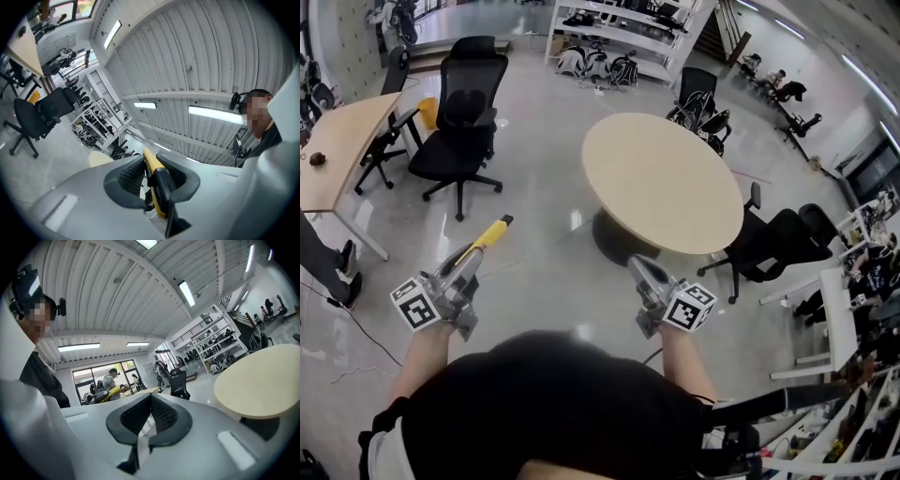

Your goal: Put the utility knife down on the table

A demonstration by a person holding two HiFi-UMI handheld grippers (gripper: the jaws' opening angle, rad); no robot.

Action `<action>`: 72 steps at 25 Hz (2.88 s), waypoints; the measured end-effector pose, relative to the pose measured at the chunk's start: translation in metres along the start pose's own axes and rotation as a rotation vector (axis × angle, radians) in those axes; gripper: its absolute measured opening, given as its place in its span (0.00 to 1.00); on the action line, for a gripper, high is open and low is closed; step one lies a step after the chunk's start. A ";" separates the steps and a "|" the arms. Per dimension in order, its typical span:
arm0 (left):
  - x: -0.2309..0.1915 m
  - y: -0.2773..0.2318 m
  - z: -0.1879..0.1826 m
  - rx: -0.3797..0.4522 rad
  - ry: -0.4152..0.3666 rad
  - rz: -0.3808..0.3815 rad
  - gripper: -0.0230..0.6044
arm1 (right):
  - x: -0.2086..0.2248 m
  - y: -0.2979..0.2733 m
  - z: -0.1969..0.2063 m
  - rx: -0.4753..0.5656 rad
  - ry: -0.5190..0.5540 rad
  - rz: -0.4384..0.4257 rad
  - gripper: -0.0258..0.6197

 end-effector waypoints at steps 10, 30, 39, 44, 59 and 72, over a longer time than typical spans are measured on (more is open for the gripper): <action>-0.018 -0.139 0.007 0.087 -0.066 -0.058 0.16 | 0.135 -0.071 -0.086 -0.010 0.005 -0.145 0.06; -0.217 -0.322 -0.032 -0.058 0.084 0.096 0.16 | 0.242 -0.204 -0.114 0.052 0.035 0.096 0.06; -0.274 -0.427 -0.026 -0.147 0.166 0.218 0.16 | 0.283 -0.211 -0.120 0.088 0.032 0.277 0.06; -0.274 -0.473 -0.017 -0.125 0.158 0.221 0.16 | 0.316 -0.200 -0.158 0.126 0.072 0.279 0.06; -0.301 -0.568 0.028 -0.089 0.145 0.160 0.16 | 0.424 -0.140 -0.194 0.181 0.039 0.340 0.06; -0.467 -0.909 0.059 -0.259 0.075 0.327 0.15 | 0.582 -0.161 -0.281 0.305 0.125 0.714 0.06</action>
Point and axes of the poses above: the fingertips, and each gripper's own axes: y backward along the fingers, x to its right, z out of its underside, the point moved 4 cm from there along y, backward along the fingers, and after that the axes turned 12 degrees about x, right-handed, at the moved point
